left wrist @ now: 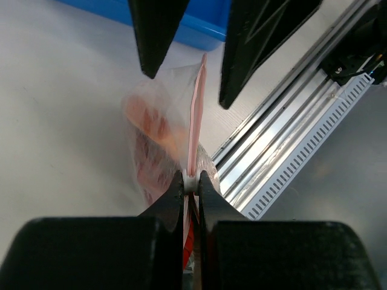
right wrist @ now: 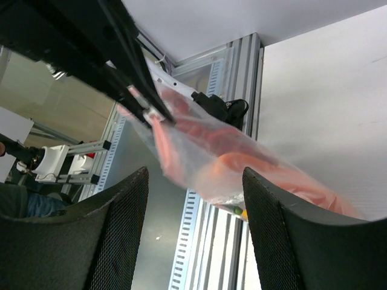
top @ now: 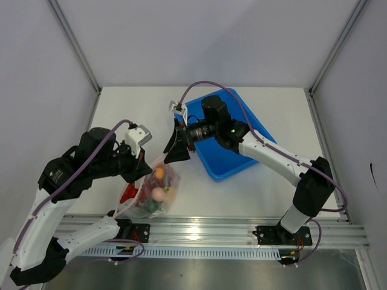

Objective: Place the food in the zip-top bag and seal the zipper
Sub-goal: Zip the zipper food storage bag at the center of the board.

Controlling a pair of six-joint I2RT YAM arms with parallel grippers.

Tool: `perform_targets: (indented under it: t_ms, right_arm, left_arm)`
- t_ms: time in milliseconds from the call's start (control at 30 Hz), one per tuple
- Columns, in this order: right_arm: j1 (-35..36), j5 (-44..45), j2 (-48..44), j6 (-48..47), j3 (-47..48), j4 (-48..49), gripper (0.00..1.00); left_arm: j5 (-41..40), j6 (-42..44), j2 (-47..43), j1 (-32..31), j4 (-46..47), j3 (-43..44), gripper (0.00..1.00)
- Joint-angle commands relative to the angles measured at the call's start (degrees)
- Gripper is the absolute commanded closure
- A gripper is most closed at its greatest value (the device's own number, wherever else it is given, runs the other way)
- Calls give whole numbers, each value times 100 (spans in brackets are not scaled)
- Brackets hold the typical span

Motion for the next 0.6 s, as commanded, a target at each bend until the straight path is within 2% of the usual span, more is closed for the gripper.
perform_targets:
  t_ms: [0, 300, 367, 567]
  right_arm:
    - [33, 41, 172, -132, 346, 287, 34]
    - [147, 332, 5, -685, 610, -170, 34]
    - [270, 411, 13, -861, 803, -511, 34]
    - [393, -53, 154, -1117, 971, -864, 38]
  left_arm:
    - [410, 104, 14, 21, 225, 174, 99]
    - [708, 95, 111, 30, 216, 218, 99]
    - [779, 95, 120, 30, 269, 200, 99]
    - [946, 77, 172, 30, 286, 218, 99]
